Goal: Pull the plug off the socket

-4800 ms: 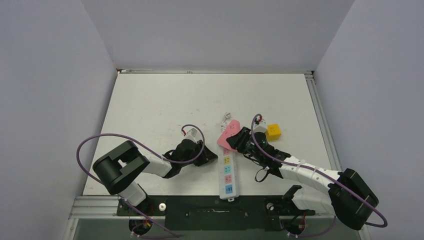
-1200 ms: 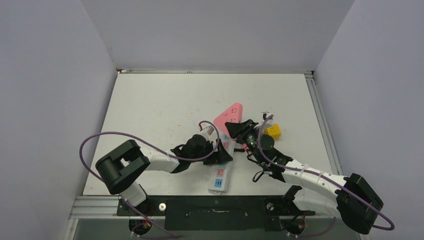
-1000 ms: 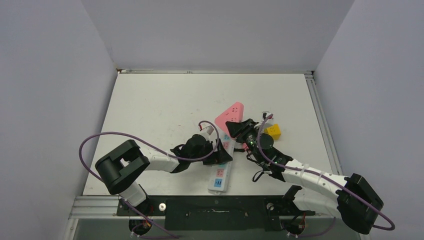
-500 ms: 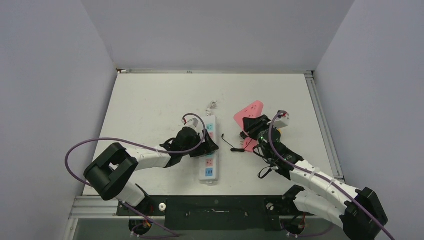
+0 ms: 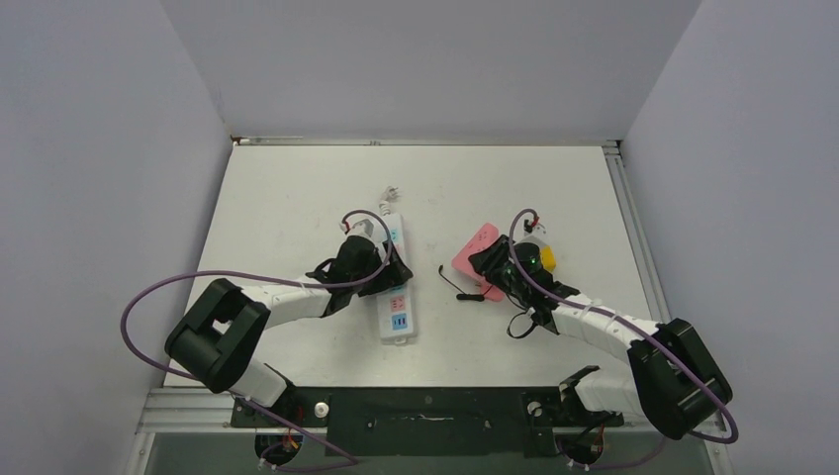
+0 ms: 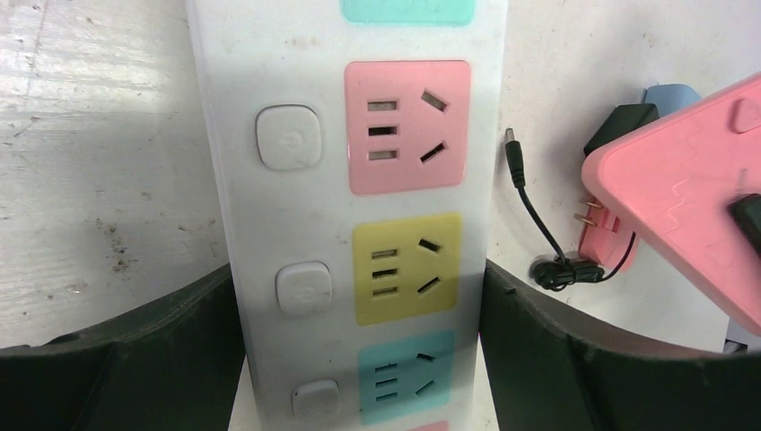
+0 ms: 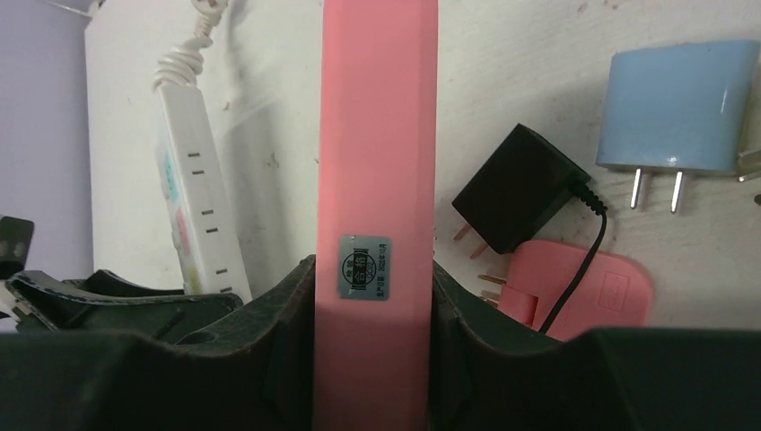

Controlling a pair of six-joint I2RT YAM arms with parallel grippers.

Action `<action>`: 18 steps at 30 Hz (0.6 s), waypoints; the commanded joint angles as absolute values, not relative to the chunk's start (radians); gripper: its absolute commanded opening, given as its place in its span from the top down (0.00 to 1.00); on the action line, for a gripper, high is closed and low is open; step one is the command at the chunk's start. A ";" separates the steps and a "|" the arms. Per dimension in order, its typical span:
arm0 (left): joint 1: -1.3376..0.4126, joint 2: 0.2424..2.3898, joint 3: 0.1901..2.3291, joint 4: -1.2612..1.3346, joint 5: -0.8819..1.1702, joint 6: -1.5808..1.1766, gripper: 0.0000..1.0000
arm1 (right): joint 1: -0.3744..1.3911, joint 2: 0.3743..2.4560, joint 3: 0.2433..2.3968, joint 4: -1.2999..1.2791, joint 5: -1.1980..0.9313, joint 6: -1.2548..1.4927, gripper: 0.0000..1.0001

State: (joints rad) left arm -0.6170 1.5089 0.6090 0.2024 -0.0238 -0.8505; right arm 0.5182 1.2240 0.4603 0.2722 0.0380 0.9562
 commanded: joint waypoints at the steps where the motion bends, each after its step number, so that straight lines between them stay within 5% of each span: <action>1: -0.599 1.520 0.645 0.169 -0.063 -0.801 0.19 | 0.515 1.240 0.497 0.358 -0.020 0.934 0.73; 8: -0.581 1.515 0.661 0.134 -0.065 -0.781 0.00 | 0.506 1.239 0.503 0.304 0.036 0.899 0.45; 18: -0.557 1.441 0.646 0.109 -0.088 -0.787 0.04 | 0.488 1.195 0.508 0.240 0.084 0.874 0.20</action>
State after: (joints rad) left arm -0.5739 1.5009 0.6312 0.1448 -0.0559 -0.7998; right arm 0.4961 1.2465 0.4660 0.2604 0.0254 0.9047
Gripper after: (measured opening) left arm 0.963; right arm 0.761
